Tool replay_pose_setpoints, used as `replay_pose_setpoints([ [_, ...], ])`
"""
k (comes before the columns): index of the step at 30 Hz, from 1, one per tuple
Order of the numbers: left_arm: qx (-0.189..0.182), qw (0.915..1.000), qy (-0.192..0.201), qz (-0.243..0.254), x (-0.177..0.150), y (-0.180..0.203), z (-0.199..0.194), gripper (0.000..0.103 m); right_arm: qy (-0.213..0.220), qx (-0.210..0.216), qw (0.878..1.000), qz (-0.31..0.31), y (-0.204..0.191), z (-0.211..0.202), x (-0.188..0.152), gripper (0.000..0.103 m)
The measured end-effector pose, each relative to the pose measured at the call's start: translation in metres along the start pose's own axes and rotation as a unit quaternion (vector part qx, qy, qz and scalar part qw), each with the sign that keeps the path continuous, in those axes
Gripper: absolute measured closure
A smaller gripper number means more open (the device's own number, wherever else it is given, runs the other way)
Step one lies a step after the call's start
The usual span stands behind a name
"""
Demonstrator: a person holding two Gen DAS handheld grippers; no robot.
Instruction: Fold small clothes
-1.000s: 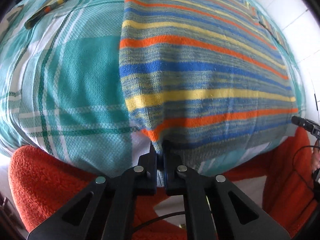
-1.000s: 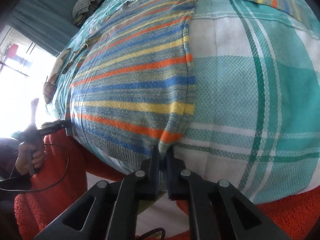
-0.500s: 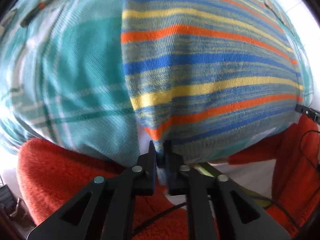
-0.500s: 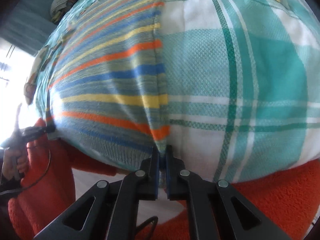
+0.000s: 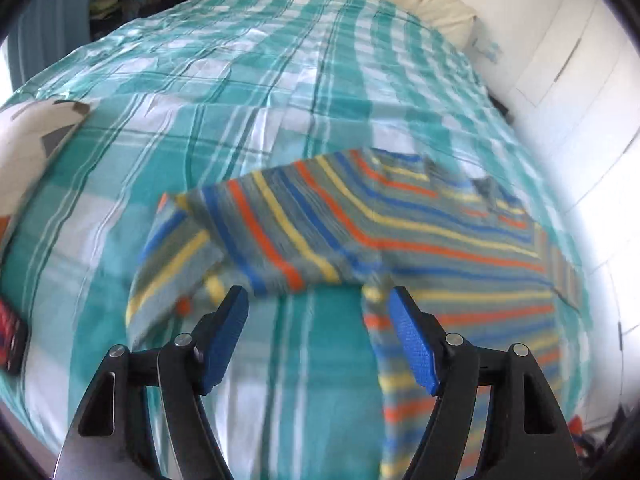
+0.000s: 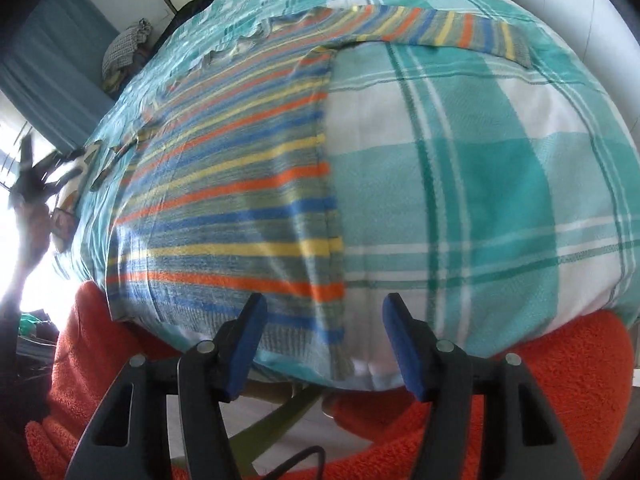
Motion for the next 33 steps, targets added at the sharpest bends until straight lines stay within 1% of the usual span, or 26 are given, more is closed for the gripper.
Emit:
replay_pose_setpoints([
  [1, 0.013, 0.9999, -0.007, -0.005, 0.005, -0.008, 0.013, 0.028, 0.0, 0.0, 1.0, -0.004, -0.003, 0.0, -0.003, 0.043],
  [2, 0.034, 0.9991, -0.02, -0.014, 0.006, -0.018, 0.033, 0.028, -0.001, 0.0, 1.0, -0.006, -0.006, 0.001, -0.005, 0.043],
  [3, 0.059, 0.9976, -0.032, -0.017, 0.001, -0.037, 0.038, 0.028, -0.003, -0.001, 1.0, -0.011, -0.008, 0.002, -0.007, 0.043],
  [4, 0.101, 0.9939, -0.044, -0.008, -0.004, -0.06, 0.045, 0.03, -0.004, -0.003, 1.0, -0.016, -0.01, 0.001, -0.008, 0.043],
  [5, 0.18, 0.9813, -0.062, 0.024, -0.006, -0.09, 0.052, 0.033, -0.004, -0.005, 1.0, -0.02, -0.009, 0.0, -0.009, 0.043],
  [6, 0.242, 0.9667, -0.068, 0.047, -0.007, -0.115, 0.049, 0.033, -0.003, -0.005, 1.0, -0.019, -0.009, -0.001, -0.009, 0.043],
  [7, 0.28, 0.9567, -0.061, 0.049, -0.005, -0.139, 0.038, 0.026, -0.001, -0.004, 1.0, -0.016, -0.007, -0.003, -0.009, 0.043],
  [8, 0.312, 0.9483, -0.046, 0.034, 0.001, -0.165, 0.021, 0.026, 0.001, -0.005, 1.0, -0.013, -0.005, -0.003, -0.009, 0.043],
  [9, 0.349, 0.9362, -0.037, 0.025, 0.006, -0.188, 0.004, 0.027, 0.004, -0.008, 1.0, -0.006, -0.001, -0.004, -0.009, 0.043],
  [10, 0.385, 0.9223, -0.029, 0.021, 0.011, -0.21, -0.014, 0.029, 0.005, -0.01, 1.0, 0.002, 0.002, -0.003, -0.01, 0.043],
  [11, 0.403, 0.915, -0.017, 0.02, 0.017, -0.229, -0.032, 0.029, 0.003, -0.01, 1.0, 0.011, 0.006, -0.002, -0.011, 0.043],
  [12, 0.406, 0.9138, -0.011, 0.018, 0.02, -0.238, -0.043, 0.029, 0.001, -0.009, 1.0, 0.015, 0.008, -0.001, -0.011, 0.043],
  [13, 0.401, 0.9159, -0.004, 0.012, 0.022, -0.245, -0.053, 0.029, 0.0, -0.007, 1.0, 0.017, 0.009, 0.001, -0.01, 0.043],
  [15, 0.368, 0.9299, 0.016, 0.0, 0.021, -0.241, -0.069, 0.029, 0.003, -0.004, 1.0, 0.011, 0.006, 0.004, -0.006, 0.043],
  [16, 0.34, 0.9399, 0.025, -0.002, 0.02, -0.23, -0.071, 0.025, 0.005, -0.002, 1.0, 0.004, 0.002, 0.005, -0.004, 0.043],
  [17, 0.3, 0.9535, 0.033, 0.0, 0.015, -0.21, -0.071, 0.022, 0.005, 0.0, 1.0, -0.005, -0.003, 0.007, -0.004, 0.043],
  [18, 0.268, 0.9628, 0.034, 0.005, 0.011, -0.191, -0.066, 0.017, 0.005, 0.002, 1.0, -0.014, -0.008, 0.008, -0.004, 0.043],
  [19, 0.239, 0.9705, 0.033, 0.012, 0.004, -0.171, -0.063, 0.015, 0.006, 0.002, 1.0, -0.022, -0.011, 0.009, -0.004, 0.043],
  [21, 0.173, 0.9841, 0.024, 0.029, -0.017, -0.121, -0.052, 0.015, 0.011, -0.002, 0.999, -0.042, -0.017, 0.008, -0.005, 0.043],
  [23, 0.108, 0.9931, 0.016, 0.043, -0.043, -0.067, -0.043, 0.014, 0.023, -0.013, 0.998, -0.058, -0.017, 0.003, 0.0, 0.043],
  [25, 0.068, 0.9963, 0.009, 0.053, -0.069, -0.026, -0.037, 0.009, 0.043, -0.03, 0.996, -0.067, -0.012, -0.002, 0.01, 0.043],
  [27, 0.053, 0.9959, 0.002, 0.074, -0.09, 0.001, -0.031, 0.009, 0.063, -0.049, 0.994, -0.074, -0.004, -0.006, 0.025, 0.043],
  [28, 0.057, 0.9945, 0.001, 0.088, -0.095, 0.009, -0.026, 0.009, 0.077, -0.058, 0.992, -0.076, 0.0, -0.007, 0.035, 0.042],
  [30, 0.073, 0.9923, 0.009, 0.1, -0.093, 0.006, -0.016, 0.009, 0.111, -0.076, 0.988, -0.079, 0.011, -0.008, 0.057, 0.041],
  [31, 0.08, 0.9915, 0.019, 0.101, -0.088, 0.003, -0.017, 0.009, 0.132, -0.089, 0.984, -0.077, 0.019, -0.008, 0.07, 0.039],
  [33, 0.094, 0.9884, 0.047, 0.109, -0.064, -0.009, -0.013, 0.009, 0.172, -0.111, 0.977, -0.065, 0.037, -0.005, 0.093, 0.038],
])
Point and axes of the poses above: each gripper's, at about its wrist camera, not at the fingertips, and z roughly the way its jaws point, y to its right, x to its top, the point moved 10 cm from there along z, roughly the way its jaws point, and after that the axes turned 12 degrees about y, right-handed, at the moved point
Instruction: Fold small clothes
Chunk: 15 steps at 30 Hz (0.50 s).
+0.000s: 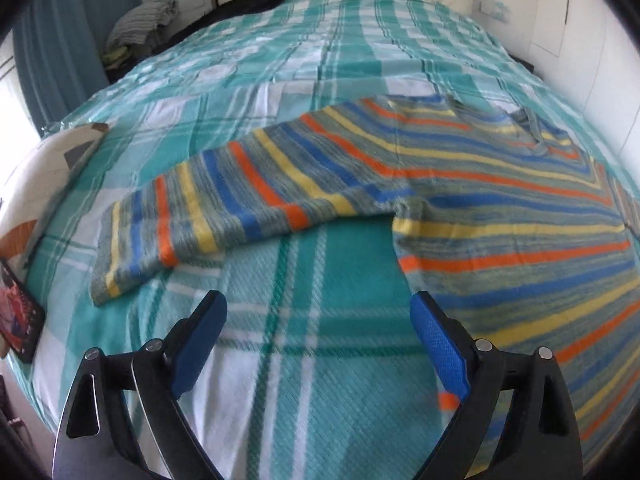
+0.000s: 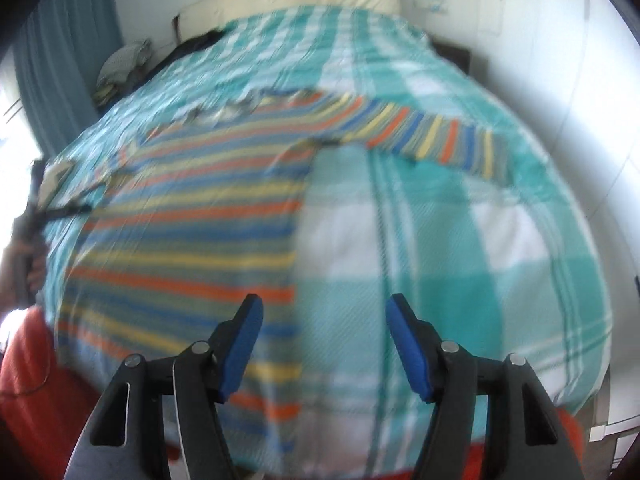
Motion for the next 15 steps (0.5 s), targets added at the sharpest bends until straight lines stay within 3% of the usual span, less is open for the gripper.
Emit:
replay_pose_setpoints([
  [2, 0.017, 0.9995, 0.022, 0.014, 0.017, -0.015, 0.011, 0.002, 0.025, -0.034, 0.999, 0.009, 0.021, 0.018, 0.01, 0.034],
  [4, 0.058, 0.9974, 0.003, 0.043, 0.006, -0.029, 0.032, 0.0, 0.026, -0.06, 0.998, 0.014, 0.04, 0.039, 0.011, 0.029],
  [5, 0.055, 0.9973, -0.014, 0.046, -0.004, -0.03, 0.047, 0.0, 0.017, -0.067, 0.997, 0.019, 0.048, 0.052, 0.006, 0.029],
  [7, 0.016, 0.9999, 0.006, 0.001, -0.009, -0.035, 0.048, 0.0, -0.018, -0.063, 0.997, 0.033, 0.059, 0.079, -0.016, 0.027],
  [10, 0.007, 0.9998, 0.009, -0.016, -0.01, -0.039, 0.048, 0.0, 0.026, -0.057, 0.998, 0.017, 0.059, 0.081, -0.023, 0.021],
  [15, 0.011, 0.9999, 0.007, -0.01, -0.008, -0.039, 0.048, 0.0, 0.034, -0.044, 0.998, 0.027, 0.059, 0.081, -0.023, 0.017],
])
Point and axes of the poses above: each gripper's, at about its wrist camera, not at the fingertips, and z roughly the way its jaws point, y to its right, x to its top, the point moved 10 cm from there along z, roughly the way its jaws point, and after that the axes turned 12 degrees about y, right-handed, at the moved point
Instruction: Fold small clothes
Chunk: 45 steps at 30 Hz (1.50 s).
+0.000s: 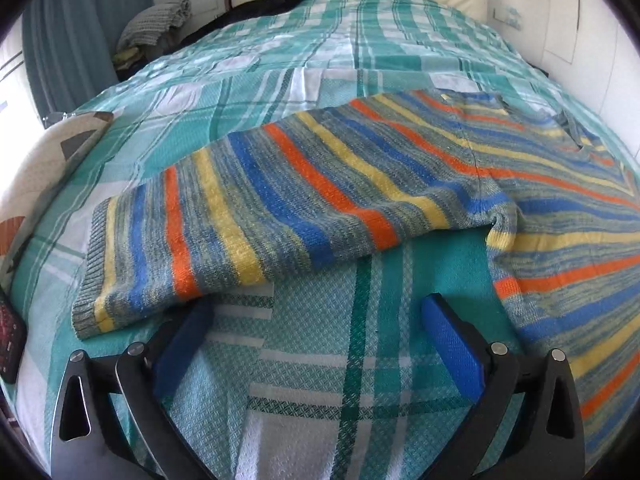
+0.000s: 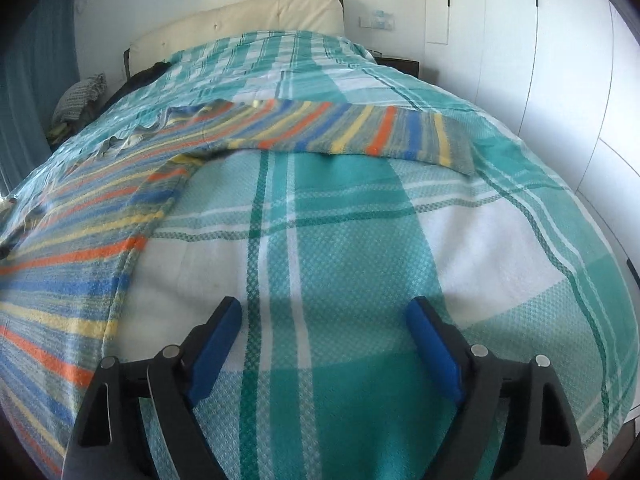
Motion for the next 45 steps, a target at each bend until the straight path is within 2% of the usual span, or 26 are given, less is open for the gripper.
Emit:
replay_pose_setpoints([
  [45, 0.0, 1.0, 0.001, -0.002, -0.0009, 0.0016, -0.0022, 0.0, 0.007, 0.001, 1.0, -0.004, -0.0008, 0.0005, -0.0023, 0.015],
])
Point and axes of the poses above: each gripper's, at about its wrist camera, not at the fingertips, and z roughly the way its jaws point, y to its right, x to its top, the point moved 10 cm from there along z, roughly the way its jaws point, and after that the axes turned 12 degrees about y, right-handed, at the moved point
